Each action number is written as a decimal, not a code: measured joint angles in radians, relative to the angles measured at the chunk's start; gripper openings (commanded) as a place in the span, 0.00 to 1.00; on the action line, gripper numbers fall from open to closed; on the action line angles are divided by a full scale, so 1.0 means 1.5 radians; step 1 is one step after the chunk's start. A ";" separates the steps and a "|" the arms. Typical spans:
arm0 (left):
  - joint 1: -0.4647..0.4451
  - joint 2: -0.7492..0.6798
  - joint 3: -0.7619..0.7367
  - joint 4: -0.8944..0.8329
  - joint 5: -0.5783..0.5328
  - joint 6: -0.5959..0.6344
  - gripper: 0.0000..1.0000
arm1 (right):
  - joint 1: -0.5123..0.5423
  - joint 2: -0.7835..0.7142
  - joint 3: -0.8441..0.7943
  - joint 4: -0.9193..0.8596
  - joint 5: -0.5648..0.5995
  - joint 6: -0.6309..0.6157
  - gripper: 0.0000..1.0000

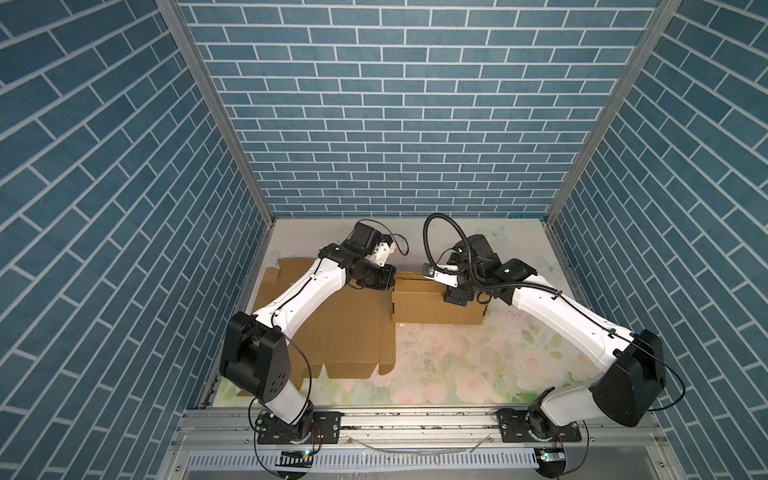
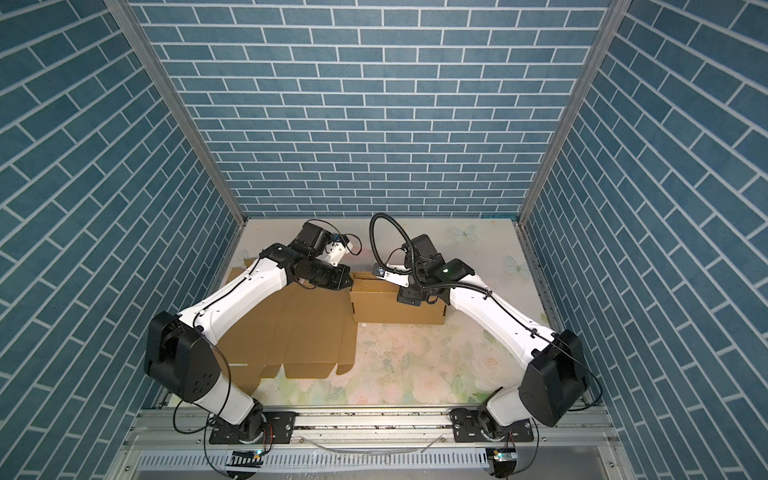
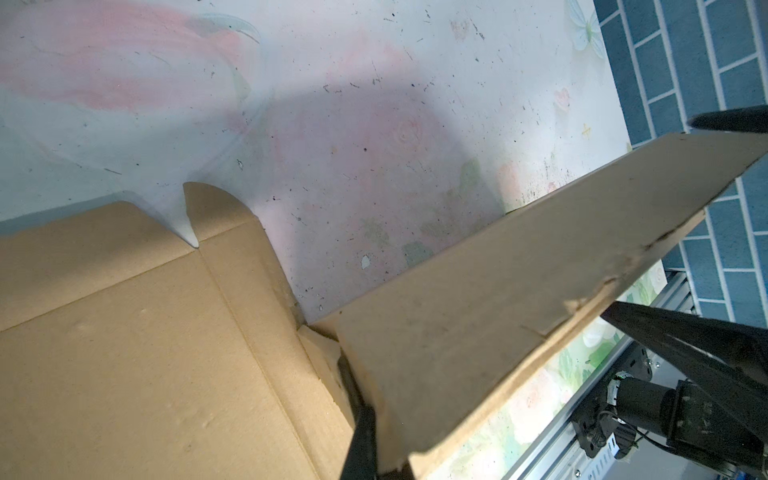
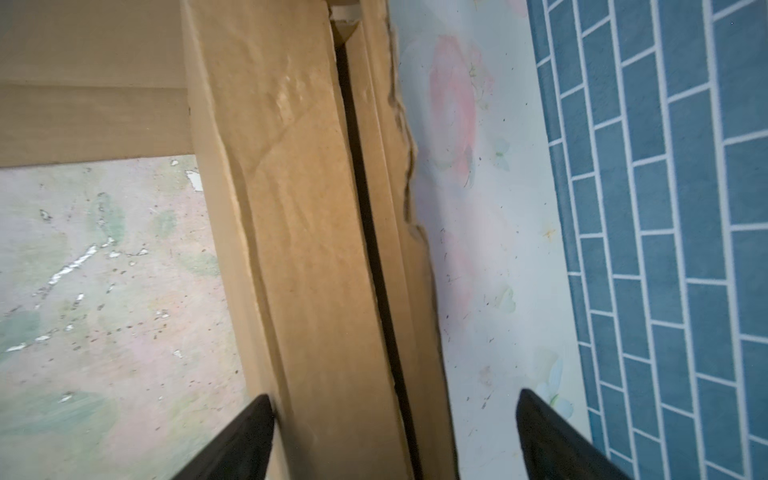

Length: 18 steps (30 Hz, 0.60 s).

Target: Fold the paper box

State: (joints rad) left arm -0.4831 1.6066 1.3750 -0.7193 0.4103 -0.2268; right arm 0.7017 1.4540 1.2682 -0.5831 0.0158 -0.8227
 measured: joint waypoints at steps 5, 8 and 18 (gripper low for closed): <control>0.000 0.000 0.000 0.001 -0.001 0.000 0.07 | 0.022 -0.012 -0.022 0.041 0.017 -0.017 0.69; 0.000 0.000 0.000 0.001 0.000 0.000 0.08 | 0.032 -0.027 -0.056 0.060 0.023 -0.016 0.61; -0.001 -0.002 0.000 0.001 0.033 -0.005 0.28 | 0.050 -0.063 -0.122 0.112 0.047 0.000 0.44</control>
State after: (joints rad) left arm -0.4839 1.6035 1.3750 -0.7177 0.4603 -0.2348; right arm 0.7761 1.3590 1.0859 -0.4149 0.0864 -0.8230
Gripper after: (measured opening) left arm 0.228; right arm 0.444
